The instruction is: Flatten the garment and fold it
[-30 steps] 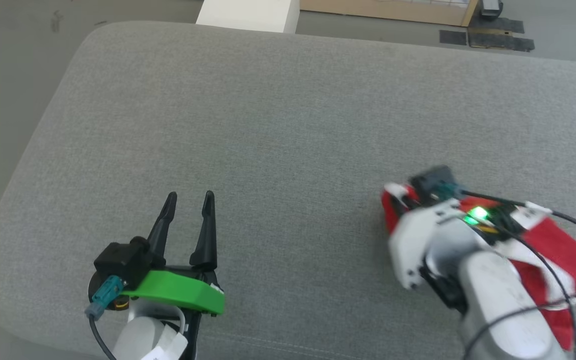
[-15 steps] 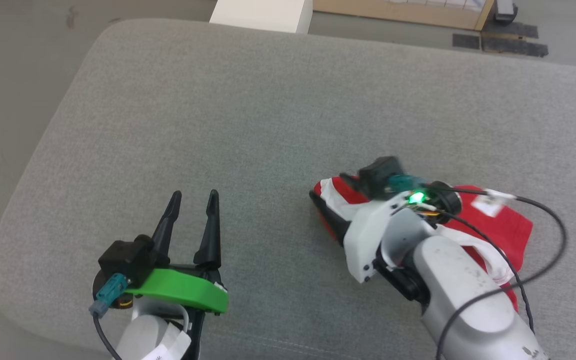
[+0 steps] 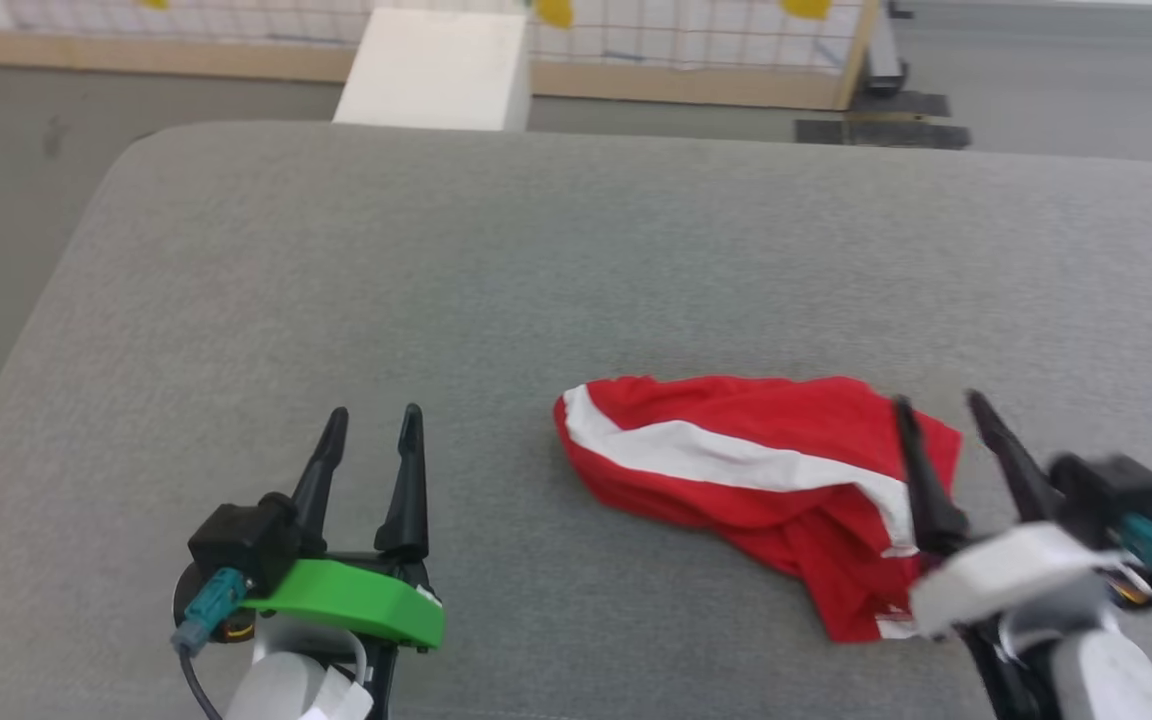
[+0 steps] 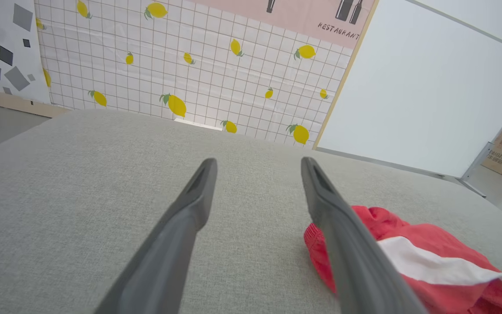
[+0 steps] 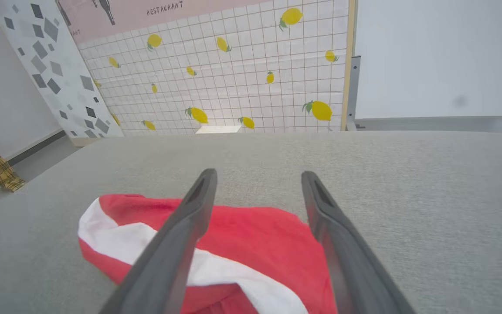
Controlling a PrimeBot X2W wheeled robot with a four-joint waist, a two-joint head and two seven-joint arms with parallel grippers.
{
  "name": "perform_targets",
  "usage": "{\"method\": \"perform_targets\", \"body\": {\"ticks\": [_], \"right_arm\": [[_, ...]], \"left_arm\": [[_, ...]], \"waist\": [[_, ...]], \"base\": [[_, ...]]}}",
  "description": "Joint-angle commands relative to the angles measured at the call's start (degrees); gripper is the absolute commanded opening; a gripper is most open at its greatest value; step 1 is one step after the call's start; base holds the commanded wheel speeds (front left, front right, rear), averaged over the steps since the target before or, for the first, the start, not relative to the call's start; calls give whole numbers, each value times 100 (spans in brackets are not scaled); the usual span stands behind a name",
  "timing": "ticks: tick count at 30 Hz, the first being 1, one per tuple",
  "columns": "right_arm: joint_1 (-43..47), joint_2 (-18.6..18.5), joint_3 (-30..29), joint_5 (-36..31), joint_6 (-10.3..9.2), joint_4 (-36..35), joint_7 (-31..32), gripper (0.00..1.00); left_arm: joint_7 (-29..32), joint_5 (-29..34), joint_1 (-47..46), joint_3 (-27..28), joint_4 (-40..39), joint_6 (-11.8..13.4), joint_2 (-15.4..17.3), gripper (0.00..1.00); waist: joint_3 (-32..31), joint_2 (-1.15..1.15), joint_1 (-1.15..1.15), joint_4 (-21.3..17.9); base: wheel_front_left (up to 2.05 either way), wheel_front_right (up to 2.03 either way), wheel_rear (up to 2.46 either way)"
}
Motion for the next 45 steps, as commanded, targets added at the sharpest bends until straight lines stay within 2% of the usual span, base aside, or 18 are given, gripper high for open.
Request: {"method": "perform_targets", "body": {"ticks": [1, 3, 6, 10, 14, 19, 21, 22, 23, 24, 25, 29, 32, 34, 44, 45], "right_arm": [[143, 1, -91, -32, -8, -53, -90, 100], [320, 1, -222, -50, -8, -65, -142, 100], [464, 1, -295, 10, -8, -84, -164, 100], [414, 1, -249, 54, -8, -107, -163, 100], [341, 1, -175, 87, -8, -121, -154, 100], [310, 1, -87, 113, -8, -92, -148, 100], [309, 1, -79, 119, -8, -82, -158, 100], [310, 1, -80, 122, -8, -75, -162, 100], [312, 1, -83, 123, -8, -66, -167, 100], [313, 1, -85, 122, -8, -60, -170, 100], [316, 1, -90, 122, -8, -53, -172, 100], [324, 1, -105, 126, -8, -49, -166, 100], [332, 1, -90, 128, -8, -60, -149, 100], [333, 1, -76, 124, -8, -58, -139, 100], [409, 1, -56, 87, -8, -70, 107, 100], [415, 1, -14, 86, -8, -58, 183, 100]], "left_arm": [[-21, 85, 35, -36, 50, -32, -13, 100], [-21, 88, -3, -134, 155, -50, -13, 100], [126, 57, -396, -518, 752, -81, -13, 100], [562, -34, -996, -808, 1270, -60, -13, 100], [1265, 39, -1646, -1002, 1866, 74, -13, 100], [2468, 160, -2222, -1182, 2589, 247, 37, 100], [2864, 166, -2352, -1250, 2741, 243, 55, 100], [3010, 156, -2390, -1280, 2779, 223, 56, 86], [3151, 149, -2426, -1317, 2798, 203, 57, 45], [3230, 155, -2445, -1360, 2791, 176, 63, 13], [3309, 155, -2447, -1411, 2767, 140, 69, 0], [3331, 215, -2319, -1599, 2492, 69, 103, 0], [3265, 272, -2081, -1706, 2182, 106, 118, 0], [3164, 276, -1849, -1677, 1914, 242, 145, 0], [2595, -151, -338, -752, 627, 1360, 256, 0], [2540, -232, -208, -671, 567, 1428, 236, 47]], "waist": [[-102, 0, 0, -244], [-93, 0, 0, -330], [-24, 0, 0, -499], [47, 0, 0, -589], [137, 0, 0, -661], [203, 0, 0, -754], [215, 0, 0, -774], [218, 0, 0, -779], [220, 0, 0, -780], [220, 0, 0, -780], [217, 0, 0, -776], [192, 0, 0, -733], [173, 0, 0, -682], [156, 0, 0, -655], [140, 0, 0, -436], [135, 0, 0, -411]], "base": [[0, 0, 0], [0, 0, 0], [0, 0, 0], [0, 0, 0], [0, 0, 0], [0, 0, 0], [0, 0, 0], [0, 0, 0], [0, 0, 0], [0, 0, 0], [0, 0, 0], [0, 0, 0], [0, 0, 0], [0, 0, 0], [0, 0, 0], [0, 0, 0]]}}
